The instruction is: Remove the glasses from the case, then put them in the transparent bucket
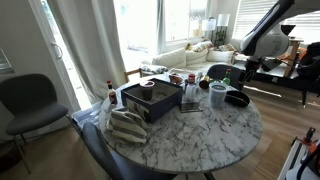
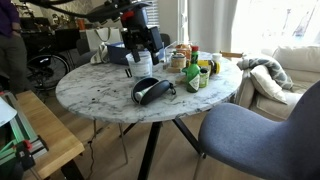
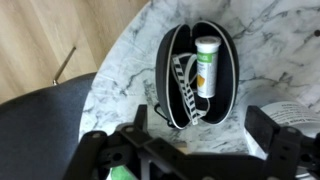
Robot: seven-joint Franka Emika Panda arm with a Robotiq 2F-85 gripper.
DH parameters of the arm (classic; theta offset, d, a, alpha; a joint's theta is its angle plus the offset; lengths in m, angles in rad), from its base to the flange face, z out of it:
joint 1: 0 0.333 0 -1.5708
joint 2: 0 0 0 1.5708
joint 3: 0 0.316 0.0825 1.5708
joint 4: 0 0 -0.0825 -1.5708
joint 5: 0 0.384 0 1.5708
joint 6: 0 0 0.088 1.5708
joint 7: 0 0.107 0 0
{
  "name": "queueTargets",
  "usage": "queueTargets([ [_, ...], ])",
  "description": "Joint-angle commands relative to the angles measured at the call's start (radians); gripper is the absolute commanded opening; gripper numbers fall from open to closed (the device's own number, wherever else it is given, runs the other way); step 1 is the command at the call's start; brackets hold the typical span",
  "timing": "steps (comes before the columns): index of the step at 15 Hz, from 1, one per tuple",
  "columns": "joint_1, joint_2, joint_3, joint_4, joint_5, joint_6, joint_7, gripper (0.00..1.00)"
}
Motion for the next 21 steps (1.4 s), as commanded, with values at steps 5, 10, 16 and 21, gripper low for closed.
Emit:
queueTargets([
  [5, 0.000, 0.047, 0.032, -0.002, 0.030, 0.096, -0.042, 1.00],
  [10, 0.024, 0.152, 0.026, 0.012, -0.048, 0.283, 0.045, 0.70],
  [16, 0.062, 0.195, 0.047, 0.011, -0.044, 0.306, 0.061, 0.40],
  [21, 0.058, 0.254, 0.055, 0.029, -0.030, 0.311, 0.045, 0.53],
])
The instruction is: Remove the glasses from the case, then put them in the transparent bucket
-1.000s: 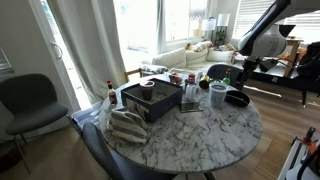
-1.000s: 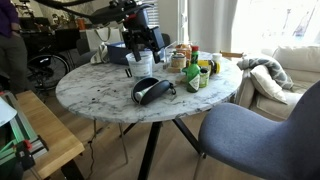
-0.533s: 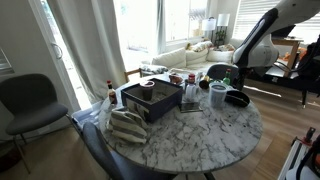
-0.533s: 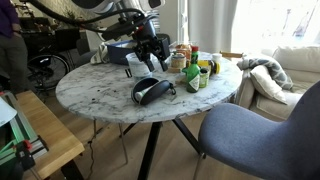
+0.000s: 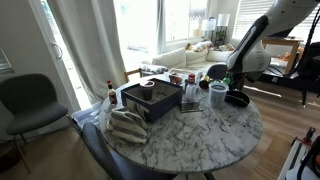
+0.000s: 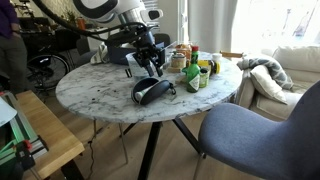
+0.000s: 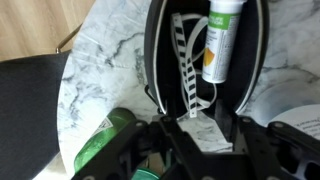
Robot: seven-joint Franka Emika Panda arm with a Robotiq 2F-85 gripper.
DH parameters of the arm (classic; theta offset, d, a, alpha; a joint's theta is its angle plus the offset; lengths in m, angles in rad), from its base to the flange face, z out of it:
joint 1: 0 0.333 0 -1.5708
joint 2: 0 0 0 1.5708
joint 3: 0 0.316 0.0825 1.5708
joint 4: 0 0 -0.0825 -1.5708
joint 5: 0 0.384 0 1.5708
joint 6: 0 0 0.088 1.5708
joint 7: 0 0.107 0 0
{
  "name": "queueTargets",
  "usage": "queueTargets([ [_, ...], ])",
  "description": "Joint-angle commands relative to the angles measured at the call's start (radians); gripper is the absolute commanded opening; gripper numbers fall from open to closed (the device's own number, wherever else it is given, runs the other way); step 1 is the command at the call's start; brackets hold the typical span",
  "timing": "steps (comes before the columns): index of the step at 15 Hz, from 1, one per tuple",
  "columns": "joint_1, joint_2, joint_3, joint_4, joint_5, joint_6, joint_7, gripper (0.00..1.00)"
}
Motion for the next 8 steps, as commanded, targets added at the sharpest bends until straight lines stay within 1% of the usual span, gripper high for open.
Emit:
queueTargets([
  [1, -0.017, 0.061, 0.013, 0.021, 0.021, 0.011, -0.008, 0.55],
  [2, -0.021, 0.069, 0.016, 0.024, 0.026, 0.009, -0.010, 0.50],
  [5, -0.020, 0.102, 0.013, 0.035, 0.026, 0.017, -0.003, 0.39],
  [6, -0.012, 0.115, -0.001, 0.040, 0.016, 0.023, 0.010, 0.36],
  [7, -0.008, 0.122, -0.008, 0.043, 0.013, 0.027, 0.014, 0.38],
  [8, 0.000, 0.133, -0.022, 0.048, 0.006, 0.028, 0.027, 0.33],
])
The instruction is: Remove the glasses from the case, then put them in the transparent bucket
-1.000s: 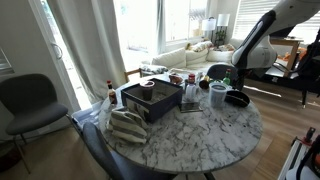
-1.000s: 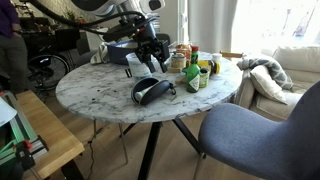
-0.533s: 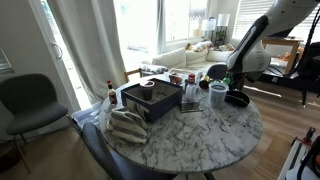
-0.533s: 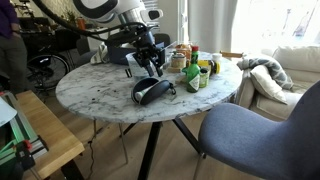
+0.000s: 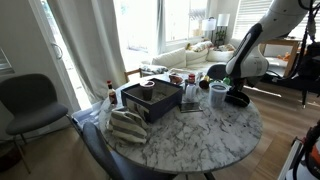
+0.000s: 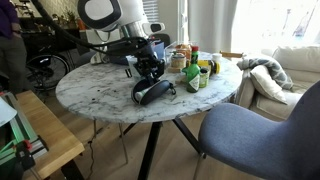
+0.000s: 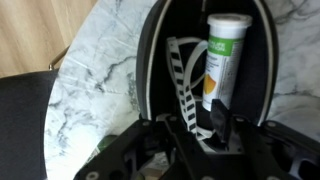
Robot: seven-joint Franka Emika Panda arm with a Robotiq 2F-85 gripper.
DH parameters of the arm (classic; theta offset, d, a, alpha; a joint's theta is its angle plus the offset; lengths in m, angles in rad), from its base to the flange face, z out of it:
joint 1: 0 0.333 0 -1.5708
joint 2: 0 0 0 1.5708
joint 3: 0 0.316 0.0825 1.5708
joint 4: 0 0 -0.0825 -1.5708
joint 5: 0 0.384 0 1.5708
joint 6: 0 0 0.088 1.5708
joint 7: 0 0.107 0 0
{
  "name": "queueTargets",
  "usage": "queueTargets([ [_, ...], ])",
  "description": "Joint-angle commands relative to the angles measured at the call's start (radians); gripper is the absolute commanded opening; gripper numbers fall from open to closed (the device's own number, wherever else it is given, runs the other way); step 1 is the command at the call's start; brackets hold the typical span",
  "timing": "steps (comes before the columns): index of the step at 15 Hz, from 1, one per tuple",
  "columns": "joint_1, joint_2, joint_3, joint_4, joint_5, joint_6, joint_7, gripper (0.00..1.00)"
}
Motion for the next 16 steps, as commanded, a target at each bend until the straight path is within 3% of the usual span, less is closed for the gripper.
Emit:
queueTargets([
  [1, -0.041, 0.048, 0.014, 0.028, -0.075, 0.018, 0.081, 0.37],
  [4, -0.065, 0.070, 0.027, 0.045, -0.120, 0.002, 0.130, 0.39],
  [6, -0.085, 0.081, 0.045, 0.053, -0.136, -0.002, 0.150, 0.13],
  [8, -0.104, 0.080, 0.065, 0.053, -0.147, -0.008, 0.158, 0.00],
  [13, -0.085, -0.057, 0.035, -0.023, -0.214, -0.013, 0.185, 0.03],
  [16, -0.108, -0.172, 0.047, -0.081, -0.219, -0.009, 0.166, 0.03],
])
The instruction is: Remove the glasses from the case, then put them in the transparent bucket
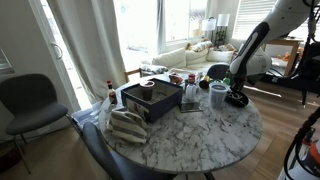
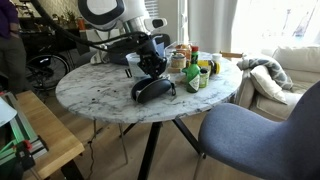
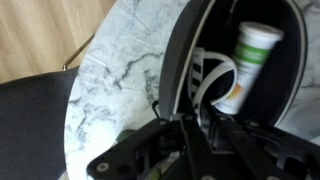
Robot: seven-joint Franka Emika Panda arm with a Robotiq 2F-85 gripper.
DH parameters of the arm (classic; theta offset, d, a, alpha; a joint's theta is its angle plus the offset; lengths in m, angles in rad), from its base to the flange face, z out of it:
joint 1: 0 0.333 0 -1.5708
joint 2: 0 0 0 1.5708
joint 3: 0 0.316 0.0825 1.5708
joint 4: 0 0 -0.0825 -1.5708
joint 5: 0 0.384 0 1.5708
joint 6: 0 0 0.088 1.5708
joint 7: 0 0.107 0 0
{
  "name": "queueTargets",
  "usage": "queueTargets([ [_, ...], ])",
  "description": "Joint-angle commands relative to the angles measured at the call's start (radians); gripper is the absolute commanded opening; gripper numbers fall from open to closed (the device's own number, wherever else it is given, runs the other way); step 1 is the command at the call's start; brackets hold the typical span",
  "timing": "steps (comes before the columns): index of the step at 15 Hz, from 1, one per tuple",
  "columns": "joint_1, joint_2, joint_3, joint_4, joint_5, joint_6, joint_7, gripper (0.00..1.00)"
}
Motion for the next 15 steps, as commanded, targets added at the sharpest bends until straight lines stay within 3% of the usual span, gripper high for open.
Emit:
queueTargets([
  [1, -0.034, -0.187, 0.015, -0.115, -0.028, -0.004, -0.014, 0.03],
  [4, -0.019, -0.301, -0.006, -0.180, -0.010, 0.021, -0.040, 0.03],
  [5, -0.024, -0.345, 0.010, -0.208, 0.028, 0.031, -0.081, 0.03],
  [6, -0.016, -0.394, 0.040, -0.247, 0.143, 0.039, -0.192, 0.03],
  [9, 0.115, -0.550, 0.013, -0.338, 0.394, 0.025, -0.425, 0.03],
  [12, 0.212, -0.718, -0.054, -0.419, 0.480, 0.044, -0.588, 0.03],
  [13, 0.267, -0.679, -0.097, -0.329, 0.553, 0.020, -0.671, 0.03],
  [15, 0.383, -0.732, -0.203, -0.337, 0.668, 0.039, -0.787, 0.03],
])
